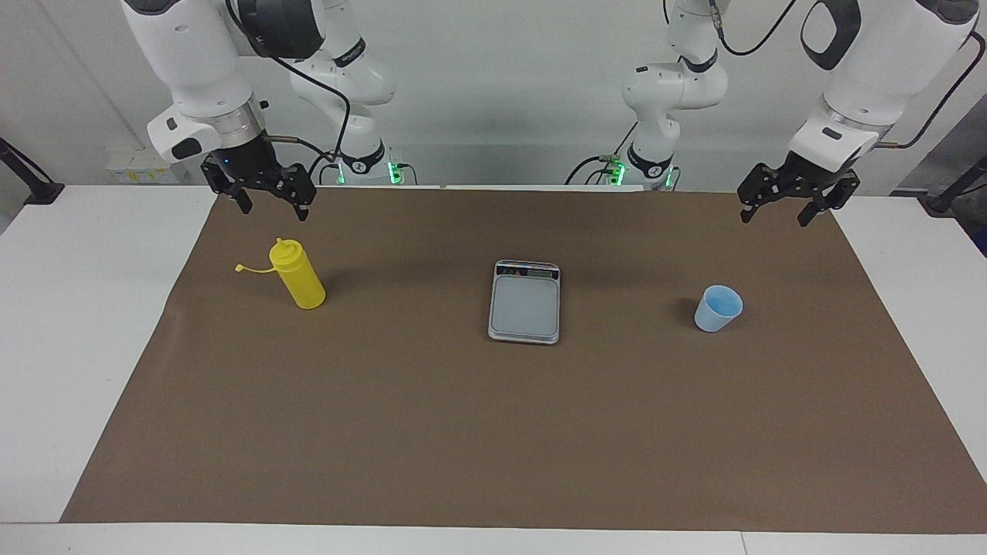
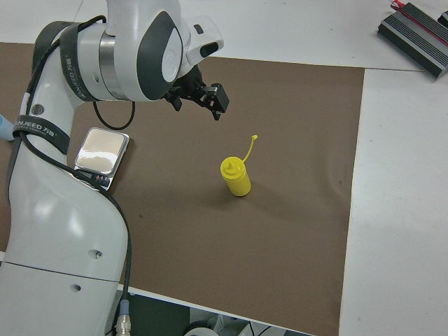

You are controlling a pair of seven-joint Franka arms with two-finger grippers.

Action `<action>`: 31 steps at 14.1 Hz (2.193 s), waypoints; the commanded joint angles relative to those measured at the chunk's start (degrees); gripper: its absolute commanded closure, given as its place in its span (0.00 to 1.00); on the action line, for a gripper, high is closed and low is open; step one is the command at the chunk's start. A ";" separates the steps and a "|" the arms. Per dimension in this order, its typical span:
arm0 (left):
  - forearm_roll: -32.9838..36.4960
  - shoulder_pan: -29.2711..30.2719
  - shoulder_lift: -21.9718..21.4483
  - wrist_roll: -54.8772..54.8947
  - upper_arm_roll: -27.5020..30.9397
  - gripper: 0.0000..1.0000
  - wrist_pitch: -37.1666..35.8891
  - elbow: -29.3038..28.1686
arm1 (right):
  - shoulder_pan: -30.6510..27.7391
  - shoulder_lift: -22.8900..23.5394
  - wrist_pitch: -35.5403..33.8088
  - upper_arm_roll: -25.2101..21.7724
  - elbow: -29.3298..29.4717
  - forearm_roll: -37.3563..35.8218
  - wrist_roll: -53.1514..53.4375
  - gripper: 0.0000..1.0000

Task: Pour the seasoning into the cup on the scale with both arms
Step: 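Reach the left gripper to the light blue cup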

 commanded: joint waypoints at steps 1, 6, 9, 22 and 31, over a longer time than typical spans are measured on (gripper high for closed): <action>0.74 -1.02 -0.27 -0.91 0.77 0.00 0.21 -0.29 | -0.56 -0.97 0.61 0.16 -1.14 0.17 -0.98 0.00; 0.74 -0.67 -0.45 -1.17 0.68 0.00 0.56 -0.55 | -0.56 -0.97 0.52 0.16 -1.22 0.17 -1.07 0.00; 0.48 -0.23 -0.36 -1.09 0.86 0.00 -0.93 0.32 | -0.56 -0.97 0.61 0.16 -1.22 0.17 -1.07 0.00; 0.39 5.75 -0.09 -3.18 0.95 0.00 24.18 -23.38 | -0.56 -0.97 0.53 0.16 -1.22 0.17 -0.98 0.00; -0.14 5.40 0.70 -8.03 0.86 0.00 38.33 -35.17 | -0.56 -0.97 0.53 0.16 -1.14 0.17 -1.07 0.00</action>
